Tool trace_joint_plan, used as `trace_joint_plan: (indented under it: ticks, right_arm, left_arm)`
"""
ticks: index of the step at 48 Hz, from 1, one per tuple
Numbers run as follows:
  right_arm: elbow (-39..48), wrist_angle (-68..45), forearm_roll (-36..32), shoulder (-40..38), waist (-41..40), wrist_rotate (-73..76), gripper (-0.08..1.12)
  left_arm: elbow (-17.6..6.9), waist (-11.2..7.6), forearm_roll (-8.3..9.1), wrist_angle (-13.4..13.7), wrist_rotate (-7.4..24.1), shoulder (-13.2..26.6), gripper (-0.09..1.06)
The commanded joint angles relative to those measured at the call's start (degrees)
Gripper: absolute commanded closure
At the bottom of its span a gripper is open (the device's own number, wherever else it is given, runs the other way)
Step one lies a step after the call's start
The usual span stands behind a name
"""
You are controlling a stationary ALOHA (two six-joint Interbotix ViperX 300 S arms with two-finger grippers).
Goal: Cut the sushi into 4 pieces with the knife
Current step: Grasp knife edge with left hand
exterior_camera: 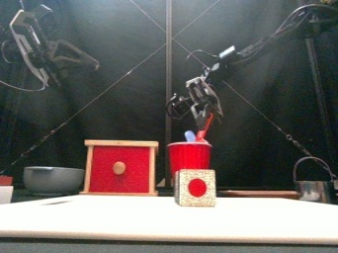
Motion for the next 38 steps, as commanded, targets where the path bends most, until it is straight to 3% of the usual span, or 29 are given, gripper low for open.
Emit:
trace_joint_plan:
  ticks: [1, 11, 17, 27, 38]
  right_arm:
    - [-4.13, 2.20, 0.44, -3.60, 0.53, -0.09, 1.00]
    - [-5.98, 3.43, 0.09, -9.14, 3.43, -0.18, 1.00]
    - [-4.83, 3.25, -0.35, -12.48, 5.71, -0.26, 1.00]
    - [-2.37, 0.53, -4.31, -19.25, 10.20, -0.26, 1.00]
    - [7.56, -13.80, -7.65, -26.72, 16.08, -0.53, 1.00]
  left_arm:
    - [-0.70, 0.35, 0.00, -0.35, 0.00, 0.00, 0.72]
    - [-0.70, 0.35, -0.26, -0.35, -0.09, -1.23, 0.70]
    - [-0.70, 0.35, -1.58, -0.26, -0.09, -1.49, 0.65]
    - [-0.70, 0.35, -4.83, -0.26, 0.00, -1.49, 0.45]
    - [-0.79, 0.00, -5.01, -0.26, -0.09, -1.41, 0.23]
